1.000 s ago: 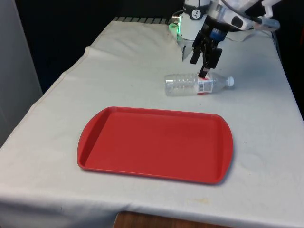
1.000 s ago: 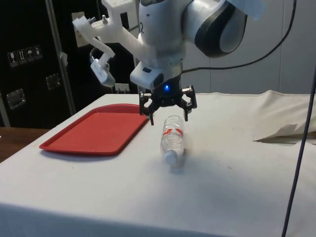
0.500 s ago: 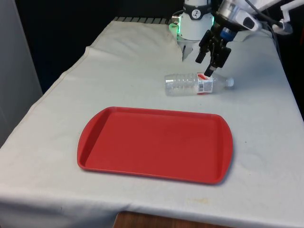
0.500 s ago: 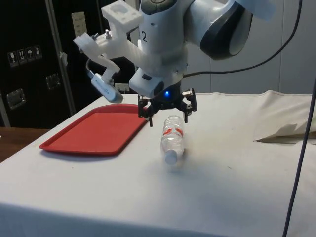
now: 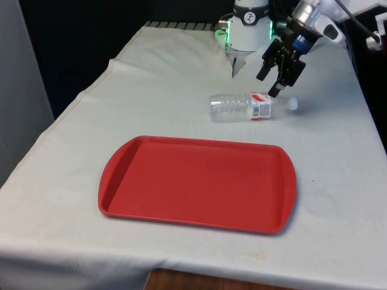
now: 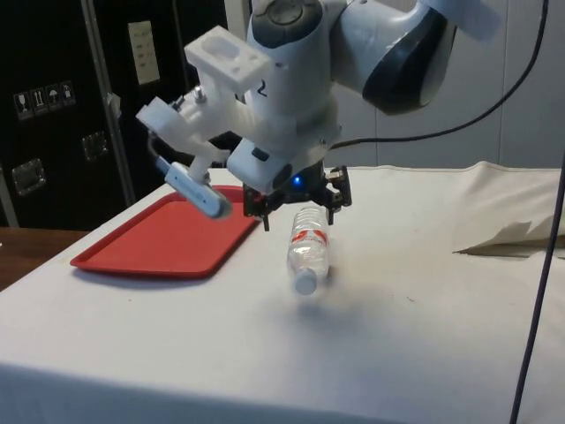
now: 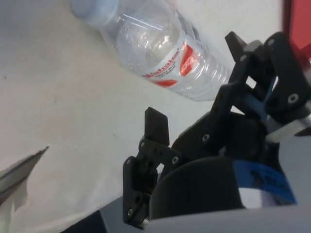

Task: Place the bottle upright on the tray.

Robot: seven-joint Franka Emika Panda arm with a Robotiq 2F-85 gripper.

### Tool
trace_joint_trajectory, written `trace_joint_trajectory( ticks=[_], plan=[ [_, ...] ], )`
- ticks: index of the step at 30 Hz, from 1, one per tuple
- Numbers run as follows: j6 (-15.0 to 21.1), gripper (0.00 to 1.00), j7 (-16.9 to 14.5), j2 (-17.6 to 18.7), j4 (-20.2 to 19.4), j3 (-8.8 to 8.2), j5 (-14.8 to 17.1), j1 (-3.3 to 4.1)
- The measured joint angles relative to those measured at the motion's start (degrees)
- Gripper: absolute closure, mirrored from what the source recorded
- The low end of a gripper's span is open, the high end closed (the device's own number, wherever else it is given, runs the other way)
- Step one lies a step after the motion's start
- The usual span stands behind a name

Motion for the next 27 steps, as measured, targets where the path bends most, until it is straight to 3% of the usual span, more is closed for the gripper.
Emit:
trace_joint_trajectory(
  ticks=[3,5,14,23,27],
  plan=[
    [-1.8,0.00,2.2,0.5,0.6,1.38,-1.2,0.11],
    [-1.8,0.00,2.2,0.5,0.6,1.38,-1.2,0.11],
    [-7.3,0.00,7.8,2.1,2.2,5.44,-3.9,0.29],
    [-11.4,0.00,11.5,3.4,3.1,8.25,-5.5,0.40],
    [-12.1,0.00,11.7,3.6,3.4,8.59,-5.6,0.40]
  ],
)
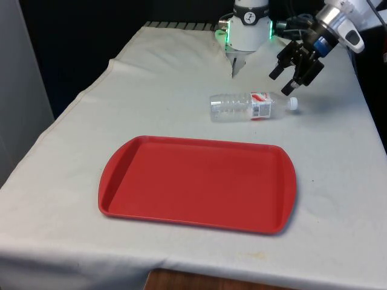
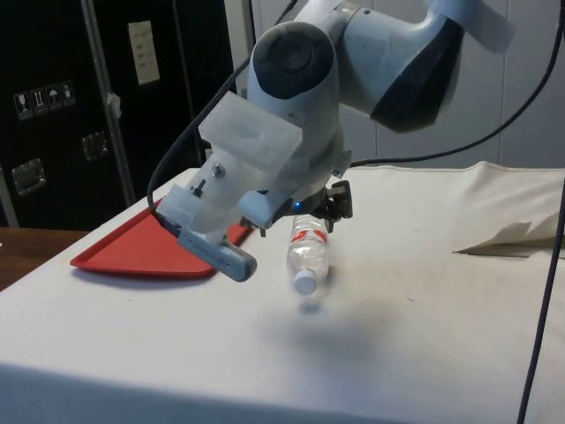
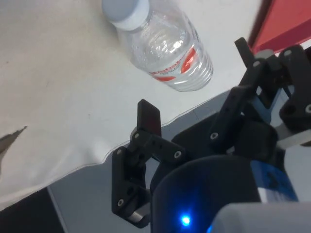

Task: Place the bottle upright on the tray.

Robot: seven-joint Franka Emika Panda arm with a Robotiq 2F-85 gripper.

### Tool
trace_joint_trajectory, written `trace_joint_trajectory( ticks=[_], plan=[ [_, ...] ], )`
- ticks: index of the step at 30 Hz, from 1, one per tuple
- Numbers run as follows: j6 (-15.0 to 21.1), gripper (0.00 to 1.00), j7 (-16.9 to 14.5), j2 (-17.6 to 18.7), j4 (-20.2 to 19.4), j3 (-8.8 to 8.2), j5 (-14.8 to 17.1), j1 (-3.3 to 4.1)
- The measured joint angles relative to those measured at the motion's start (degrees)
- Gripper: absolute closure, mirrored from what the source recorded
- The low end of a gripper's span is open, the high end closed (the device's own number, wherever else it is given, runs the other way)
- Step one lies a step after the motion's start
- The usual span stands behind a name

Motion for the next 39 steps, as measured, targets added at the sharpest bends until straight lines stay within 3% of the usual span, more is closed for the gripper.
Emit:
trace_joint_trajectory(
  ticks=[15,30,39],
  plan=[
    [-0.9,0.00,0.5,1.1,0.1,0.00,-0.6,-0.17],
    [-6.8,0.00,1.9,2.5,0.6,0.69,-3.0,0.00],
    [-10.2,0.00,5.7,3.7,1.0,1.89,-5.6,0.17]
  ],
)
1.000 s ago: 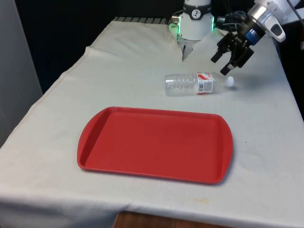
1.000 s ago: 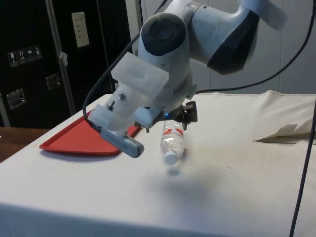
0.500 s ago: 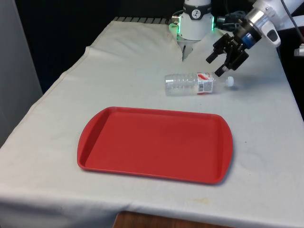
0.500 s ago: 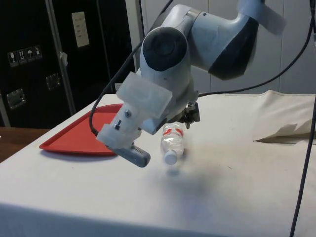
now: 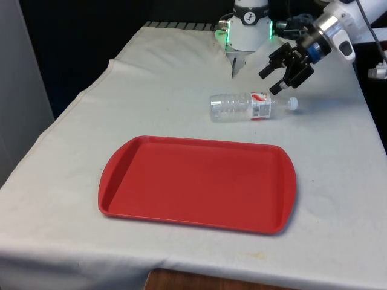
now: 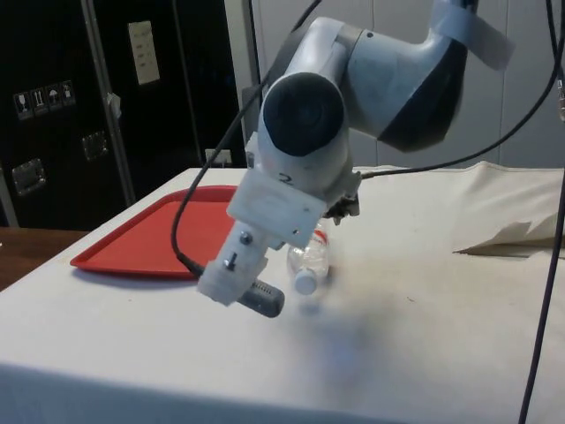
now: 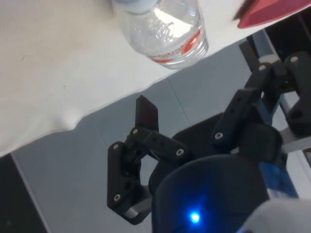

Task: Place the bottle upright on the tray.

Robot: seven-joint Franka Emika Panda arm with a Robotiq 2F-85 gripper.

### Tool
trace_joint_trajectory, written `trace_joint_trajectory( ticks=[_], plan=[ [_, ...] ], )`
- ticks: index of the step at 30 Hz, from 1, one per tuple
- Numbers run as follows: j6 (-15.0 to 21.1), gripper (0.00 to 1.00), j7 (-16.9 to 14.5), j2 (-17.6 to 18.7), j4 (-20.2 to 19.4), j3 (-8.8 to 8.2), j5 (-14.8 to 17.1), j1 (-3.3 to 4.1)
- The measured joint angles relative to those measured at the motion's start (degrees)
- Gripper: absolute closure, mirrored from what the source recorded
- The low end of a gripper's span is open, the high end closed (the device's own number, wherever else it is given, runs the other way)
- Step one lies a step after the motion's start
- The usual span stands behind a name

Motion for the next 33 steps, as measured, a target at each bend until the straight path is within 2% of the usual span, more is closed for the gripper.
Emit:
trace_joint_trajectory(
  ticks=[13,18,33],
  plan=[
    [-4.8,0.00,7.8,0.9,-0.7,2.75,-3.0,0.23],
    [-5.0,0.00,9.1,1.7,-0.5,2.81,-3.9,0.23],
    [-5.2,0.00,9.1,3.3,0.5,2.58,-4.1,0.11]
  ],
)
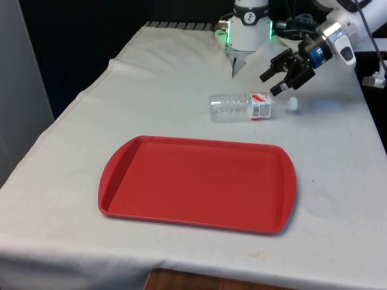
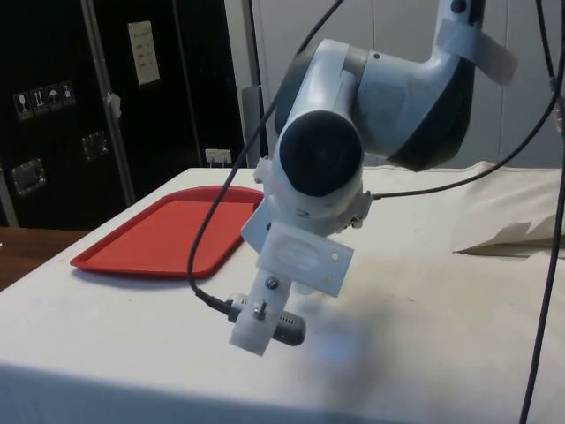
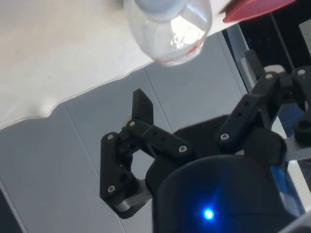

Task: Place the bottle upright on the tray.

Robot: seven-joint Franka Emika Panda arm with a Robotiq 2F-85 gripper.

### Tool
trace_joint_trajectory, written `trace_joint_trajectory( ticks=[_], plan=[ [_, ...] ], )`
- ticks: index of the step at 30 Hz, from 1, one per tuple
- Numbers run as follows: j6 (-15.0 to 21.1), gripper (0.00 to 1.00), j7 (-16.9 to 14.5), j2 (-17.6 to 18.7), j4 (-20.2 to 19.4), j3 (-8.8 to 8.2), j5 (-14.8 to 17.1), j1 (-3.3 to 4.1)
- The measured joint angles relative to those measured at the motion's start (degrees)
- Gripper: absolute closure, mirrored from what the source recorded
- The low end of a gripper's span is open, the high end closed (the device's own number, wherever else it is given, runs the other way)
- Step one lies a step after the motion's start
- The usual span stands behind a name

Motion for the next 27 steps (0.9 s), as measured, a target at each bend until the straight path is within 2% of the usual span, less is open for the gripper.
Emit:
trace_joint_trajectory(
  ticks=[4,9,27],
  plan=[
    [0.0,0.00,0.5,2.5,1.6,-0.46,-0.7,-0.11],
    [0.0,0.00,1.0,3.8,2.2,-0.74,-1.2,-0.23],
    [-0.1,0.00,1.1,4.0,2.3,-0.74,-1.3,-0.29]
  ],
)
